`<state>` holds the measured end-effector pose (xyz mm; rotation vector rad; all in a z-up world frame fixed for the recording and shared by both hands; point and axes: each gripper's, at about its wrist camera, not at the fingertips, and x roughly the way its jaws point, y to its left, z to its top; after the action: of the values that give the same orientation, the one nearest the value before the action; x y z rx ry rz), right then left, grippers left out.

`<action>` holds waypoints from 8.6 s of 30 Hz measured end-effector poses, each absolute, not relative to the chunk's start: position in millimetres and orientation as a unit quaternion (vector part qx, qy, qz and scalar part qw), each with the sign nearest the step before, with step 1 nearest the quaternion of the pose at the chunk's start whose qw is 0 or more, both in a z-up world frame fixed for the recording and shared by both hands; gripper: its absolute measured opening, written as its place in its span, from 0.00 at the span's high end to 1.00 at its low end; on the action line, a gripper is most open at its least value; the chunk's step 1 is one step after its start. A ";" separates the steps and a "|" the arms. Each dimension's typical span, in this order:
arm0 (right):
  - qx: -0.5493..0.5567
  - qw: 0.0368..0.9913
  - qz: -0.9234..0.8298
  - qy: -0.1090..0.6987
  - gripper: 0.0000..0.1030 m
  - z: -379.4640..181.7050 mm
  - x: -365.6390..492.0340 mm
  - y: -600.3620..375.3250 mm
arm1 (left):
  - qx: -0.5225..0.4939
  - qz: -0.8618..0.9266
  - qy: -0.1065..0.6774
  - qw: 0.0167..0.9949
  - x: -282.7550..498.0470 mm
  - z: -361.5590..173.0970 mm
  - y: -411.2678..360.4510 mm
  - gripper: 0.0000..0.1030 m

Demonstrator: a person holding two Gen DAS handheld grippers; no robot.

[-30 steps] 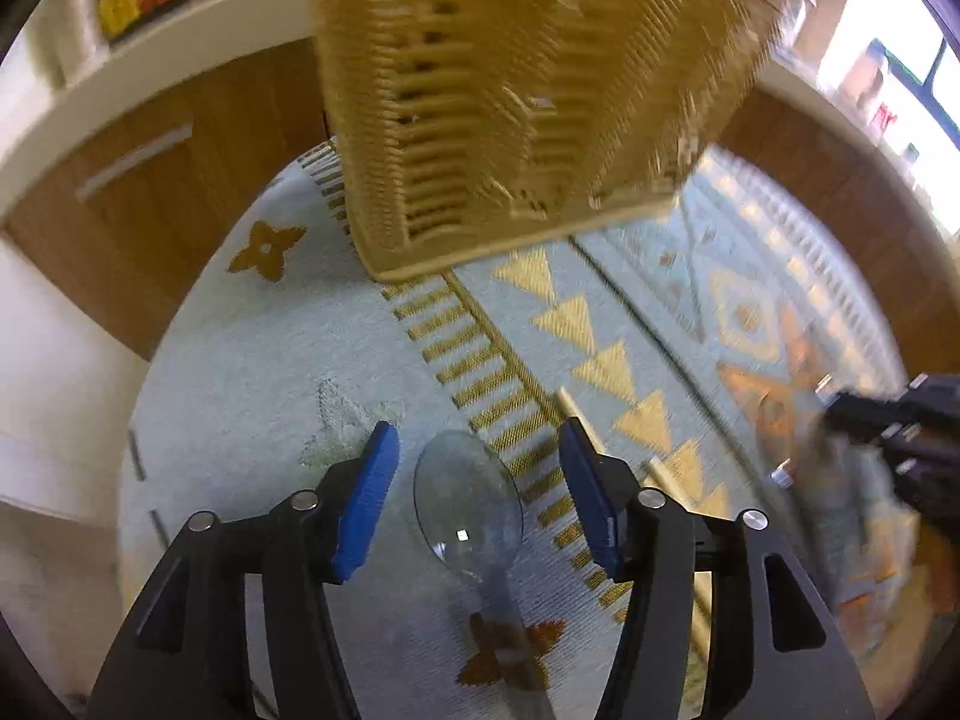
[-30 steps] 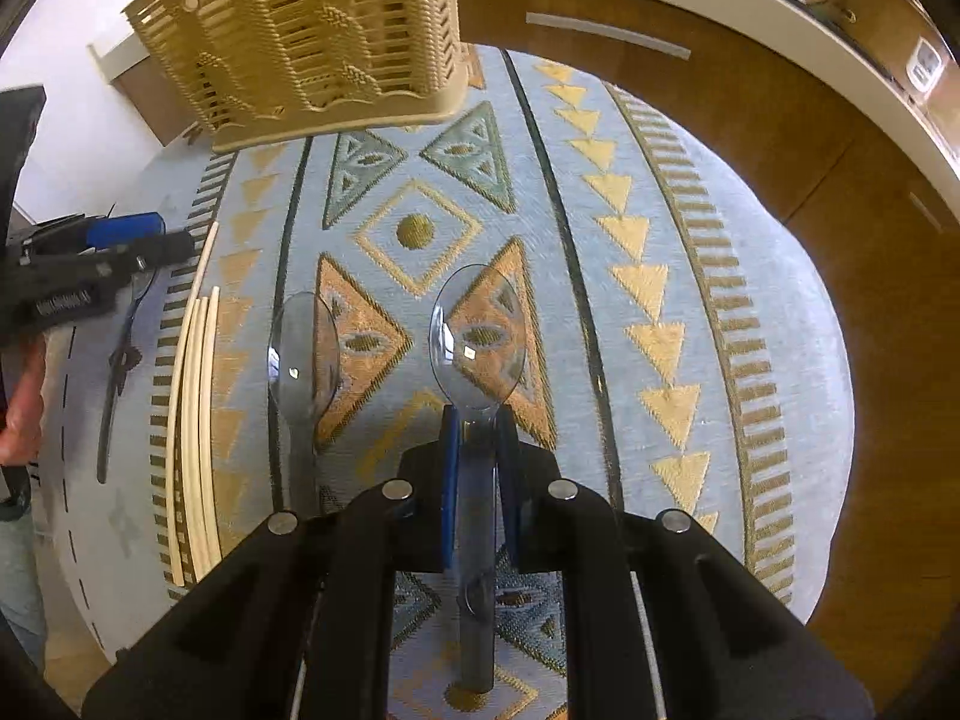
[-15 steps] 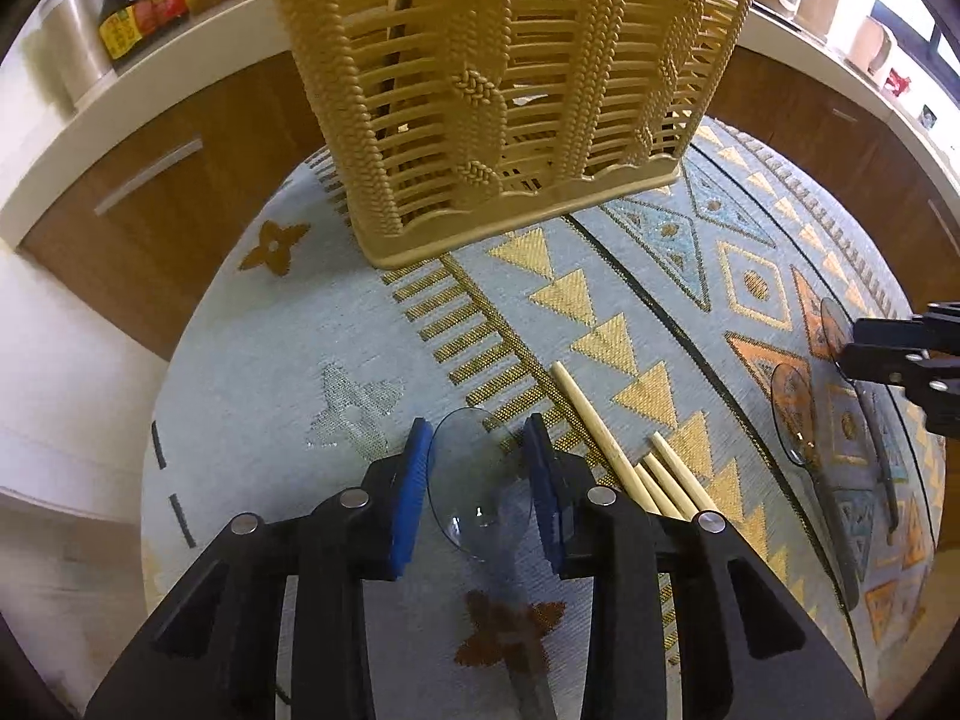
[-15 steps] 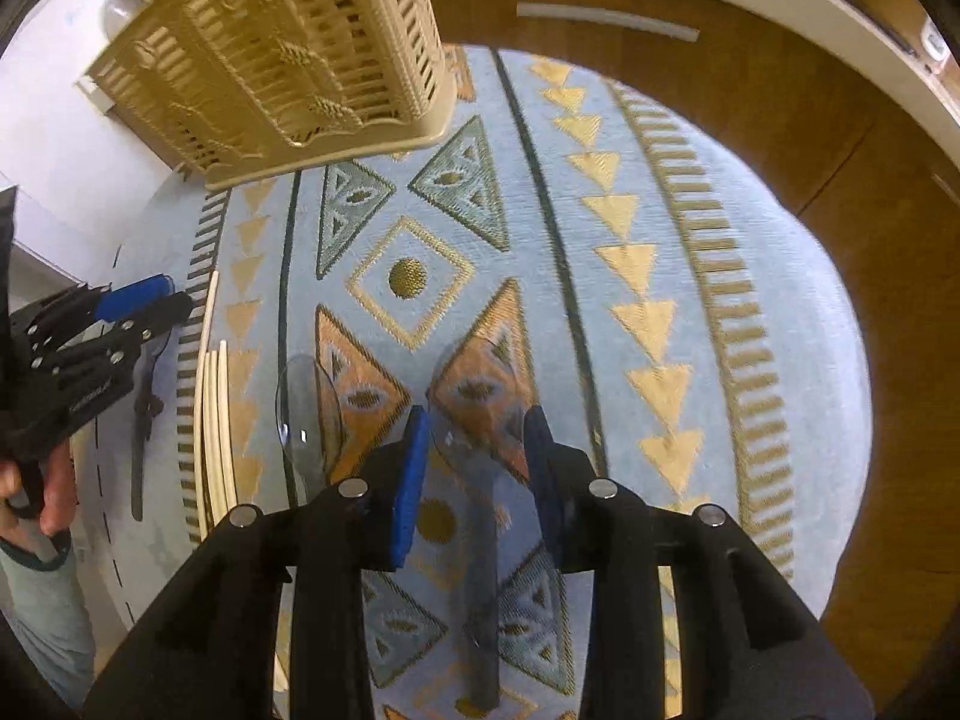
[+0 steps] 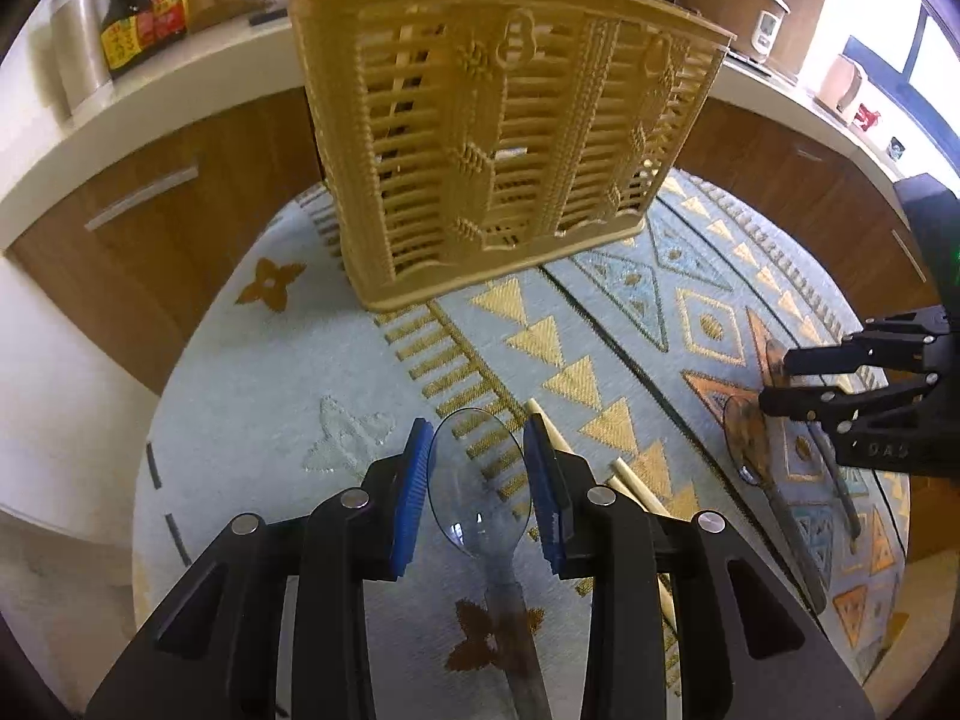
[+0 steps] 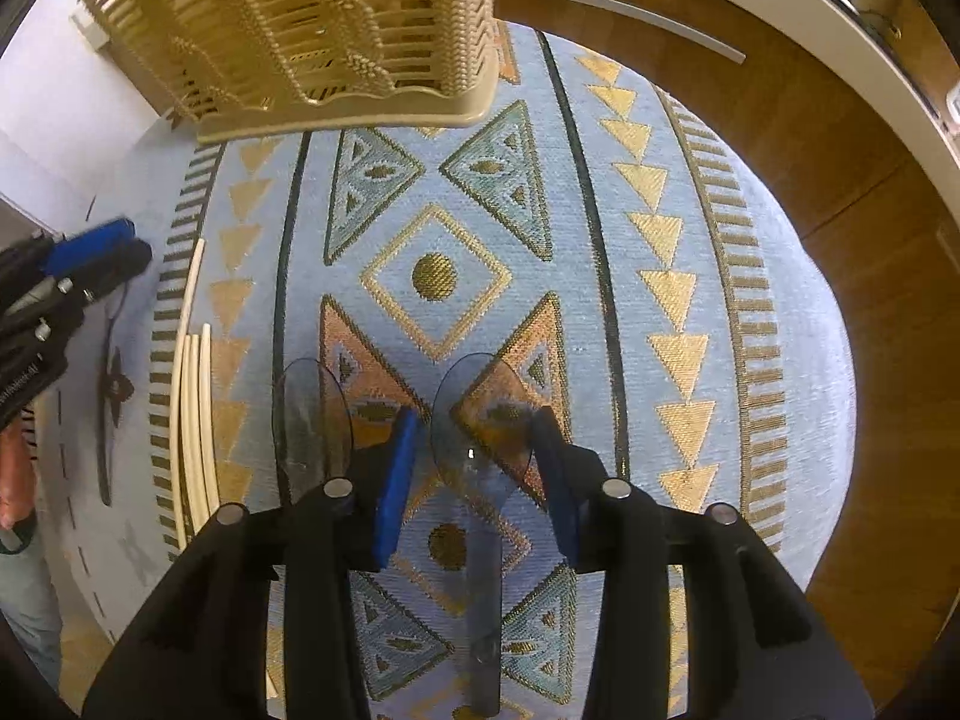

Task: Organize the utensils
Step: 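Lift both clear spoons and carry them over the tan basket, then open both tools to drop the spoons into the basket, then move both tools back down to the chopsticks and spoon on the cloth, then grasp a wooden chopstick with the left tool while the right tool grasps a clear spoon, then lift the chopstick and spoon and carry both over the tan basket, then open both tools to drop the chopstick and spoon into the basket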

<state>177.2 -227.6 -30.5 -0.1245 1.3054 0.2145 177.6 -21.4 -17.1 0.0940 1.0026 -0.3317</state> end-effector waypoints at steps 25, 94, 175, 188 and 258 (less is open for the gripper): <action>0.100 0.974 0.127 0.158 0.71 191.4 191.4 -238.9 | -0.077 -0.120 0.105 0.984 171.2 200.2 -10.4 0.71; -0.059 0.833 0.139 0.533 0.68 -49.2 78.3 -187.4 | 0.038 -0.151 0.513 0.844 102.1 -38.7 -51.6 0.54; -0.012 0.797 0.126 0.591 0.63 -42.4 173.9 -215.6 | 0.044 -0.182 0.610 0.770 189.3 -30.0 13.2 0.73; -0.029 0.792 0.124 0.598 0.72 -42.2 176.7 -208.5 | 0.116 -0.148 0.604 0.775 181.5 -31.6 -10.9 0.91; 0.055 0.986 0.112 0.113 0.47 135.5 199.4 -245.3 | -0.081 -0.131 0.038 0.987 185.7 159.3 -48.7 0.82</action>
<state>199.4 -245.3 135.5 0.1098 0.2276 0.2243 185.7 -48.7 159.3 -0.1619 0.0756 -0.2623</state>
